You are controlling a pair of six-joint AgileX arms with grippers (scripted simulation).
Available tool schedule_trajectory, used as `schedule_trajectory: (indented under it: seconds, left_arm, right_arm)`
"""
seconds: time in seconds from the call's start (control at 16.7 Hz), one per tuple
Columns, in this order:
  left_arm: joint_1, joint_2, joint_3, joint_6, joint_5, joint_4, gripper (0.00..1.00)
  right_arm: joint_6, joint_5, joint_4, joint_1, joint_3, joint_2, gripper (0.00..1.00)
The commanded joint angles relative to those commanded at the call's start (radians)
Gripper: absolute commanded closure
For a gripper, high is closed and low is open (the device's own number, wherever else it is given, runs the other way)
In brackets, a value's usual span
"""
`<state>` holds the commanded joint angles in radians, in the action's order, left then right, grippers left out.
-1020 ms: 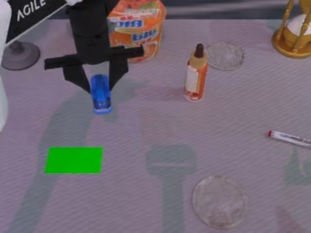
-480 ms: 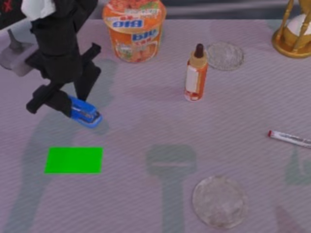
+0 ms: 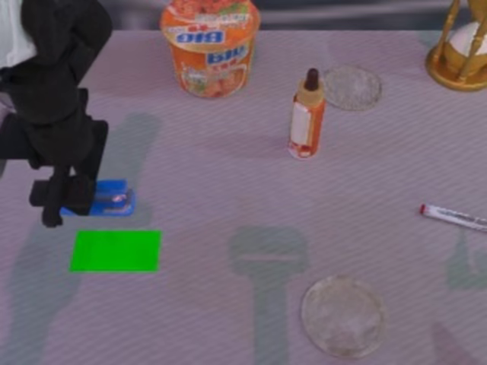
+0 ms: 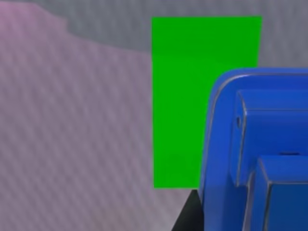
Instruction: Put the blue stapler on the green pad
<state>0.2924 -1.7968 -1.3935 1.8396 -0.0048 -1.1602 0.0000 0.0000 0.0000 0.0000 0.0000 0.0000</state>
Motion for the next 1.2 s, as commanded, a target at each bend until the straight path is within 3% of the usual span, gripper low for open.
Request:
schedule_trajectory:
  seconds: [0.48, 0.96, 1.2]
  left_arm:
    - [0.002, 0.007, 0.027, 0.02, 0.0, 0.022, 1.0]
    - [0.003, -0.105, 0.228, 0.027, 0.0, 0.348, 1.0]
    - [0.004, -0.124, 0.258, 0.029, 0.001, 0.389, 1.0]
  right_arm:
    - [0.0, 0.0, 0.0, 0.0, 0.0, 0.0, 0.0]
    - [0.0, 0.0, 0.0, 0.0, 0.0, 0.0, 0.0]
    - [0.0, 0.0, 0.0, 0.0, 0.0, 0.0, 0.0]
